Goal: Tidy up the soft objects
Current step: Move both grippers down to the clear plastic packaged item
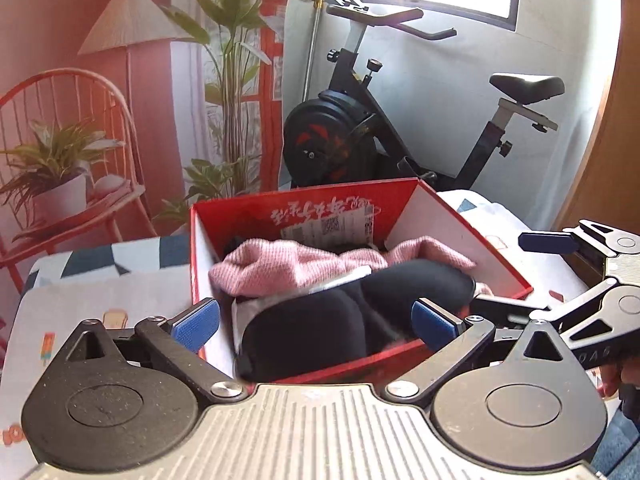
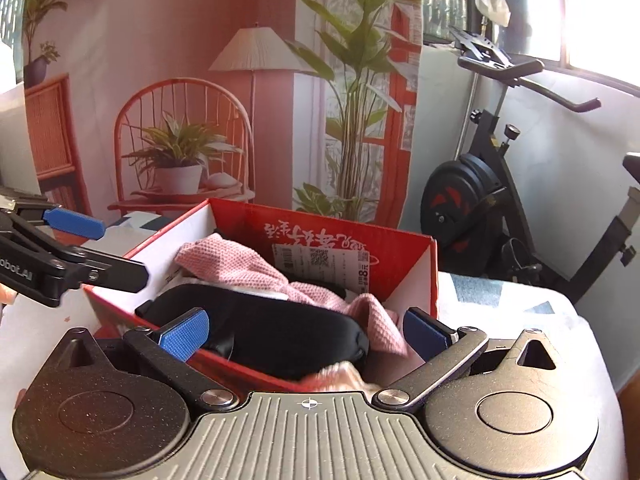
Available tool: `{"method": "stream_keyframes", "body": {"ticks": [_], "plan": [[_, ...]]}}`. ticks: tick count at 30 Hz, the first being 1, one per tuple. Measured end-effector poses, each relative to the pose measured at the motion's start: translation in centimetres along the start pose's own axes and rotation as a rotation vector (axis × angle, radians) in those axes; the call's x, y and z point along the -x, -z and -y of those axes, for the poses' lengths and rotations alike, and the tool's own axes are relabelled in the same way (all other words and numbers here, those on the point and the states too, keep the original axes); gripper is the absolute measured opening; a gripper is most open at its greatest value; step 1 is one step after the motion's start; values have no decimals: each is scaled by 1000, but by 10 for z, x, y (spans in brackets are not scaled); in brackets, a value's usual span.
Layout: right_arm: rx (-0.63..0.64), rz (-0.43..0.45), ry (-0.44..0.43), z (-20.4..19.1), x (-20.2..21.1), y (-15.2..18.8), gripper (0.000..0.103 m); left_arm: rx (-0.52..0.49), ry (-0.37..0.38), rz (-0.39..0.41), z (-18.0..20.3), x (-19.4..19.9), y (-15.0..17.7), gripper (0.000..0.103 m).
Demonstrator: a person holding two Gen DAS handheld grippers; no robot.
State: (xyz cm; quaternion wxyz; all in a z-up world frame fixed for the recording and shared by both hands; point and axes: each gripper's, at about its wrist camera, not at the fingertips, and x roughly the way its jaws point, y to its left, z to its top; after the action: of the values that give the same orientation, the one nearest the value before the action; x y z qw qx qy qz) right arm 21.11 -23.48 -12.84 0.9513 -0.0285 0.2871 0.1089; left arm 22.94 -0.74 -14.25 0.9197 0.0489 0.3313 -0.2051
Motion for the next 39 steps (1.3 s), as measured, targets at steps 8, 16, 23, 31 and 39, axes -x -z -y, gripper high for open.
{"method": "stream_keyframes", "body": {"ticks": [8, 16, 23, 31, 39], "plan": [[-26, 7, 15, -1, 24, 53, 103, 68, -27, -43, -15, 7, 46, 103], [-31, -57, 42, -7, 10, 104, 103, 147, -7, -156, -21, -23, 83, 103], [-88, -146, 67, -4, -9, 138, 103, 185, -12, -249, -22, -48, 112, 103], [-188, -188, 31, 9, -20, 154, 103, 272, -8, -267, -34, -50, 130, 103], [-230, -173, 10, 16, -20, 161, 103, 275, -27, -260, -27, -54, 129, 103]]}}
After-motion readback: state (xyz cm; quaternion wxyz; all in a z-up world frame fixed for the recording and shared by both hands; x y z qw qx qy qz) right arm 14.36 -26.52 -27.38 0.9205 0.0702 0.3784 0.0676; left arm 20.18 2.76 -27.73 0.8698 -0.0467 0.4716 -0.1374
